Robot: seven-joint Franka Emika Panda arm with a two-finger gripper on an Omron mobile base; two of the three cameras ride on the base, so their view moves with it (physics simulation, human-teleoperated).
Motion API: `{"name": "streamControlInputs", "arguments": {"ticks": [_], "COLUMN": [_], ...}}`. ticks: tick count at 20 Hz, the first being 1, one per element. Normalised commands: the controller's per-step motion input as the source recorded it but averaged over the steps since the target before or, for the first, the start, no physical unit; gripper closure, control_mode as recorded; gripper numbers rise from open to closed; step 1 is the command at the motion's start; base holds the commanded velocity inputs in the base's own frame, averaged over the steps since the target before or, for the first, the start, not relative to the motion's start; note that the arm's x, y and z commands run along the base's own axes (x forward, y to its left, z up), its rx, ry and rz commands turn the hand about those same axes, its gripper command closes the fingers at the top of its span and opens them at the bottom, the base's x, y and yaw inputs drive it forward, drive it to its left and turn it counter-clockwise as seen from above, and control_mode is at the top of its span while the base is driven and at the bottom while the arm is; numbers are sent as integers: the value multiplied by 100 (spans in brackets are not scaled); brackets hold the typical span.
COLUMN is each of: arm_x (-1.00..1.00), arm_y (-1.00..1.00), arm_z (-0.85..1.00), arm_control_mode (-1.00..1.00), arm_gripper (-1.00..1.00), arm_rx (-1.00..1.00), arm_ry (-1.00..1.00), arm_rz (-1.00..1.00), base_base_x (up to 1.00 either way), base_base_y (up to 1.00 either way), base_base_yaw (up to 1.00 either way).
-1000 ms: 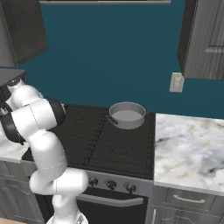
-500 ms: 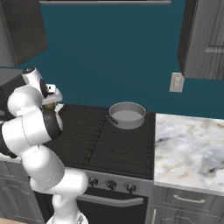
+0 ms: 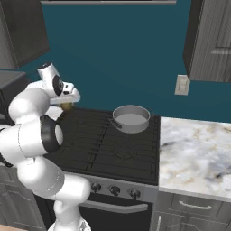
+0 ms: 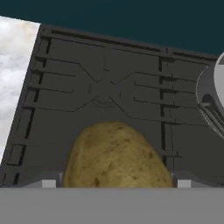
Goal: Turn on the burner for the pot on the stove. Wait thirty seconds for the pot to heat up. Then add the potato to the pot.
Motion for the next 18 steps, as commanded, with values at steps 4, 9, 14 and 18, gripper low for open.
{"name": "streamControlInputs", "arguments": {"ticks": [4, 9, 14, 18], "arm_x": [24, 30, 7, 3], "arm_y": [-73, -69, -67, -70], "arm_z": [8, 0, 0, 1], "arm_control_mode": [-100, -100, -100, -100], "arm_gripper": [100, 100, 100, 100], "arm_rx": [0, 0, 9, 11], "arm_ry": [2, 8, 3, 0], "arm_rz": [-18, -13, -5, -3], "base_base_x": [0, 0, 0, 0], "base_base_y": [0, 0, 0, 0], "base_base_yaw": [0, 0, 0, 0]}}
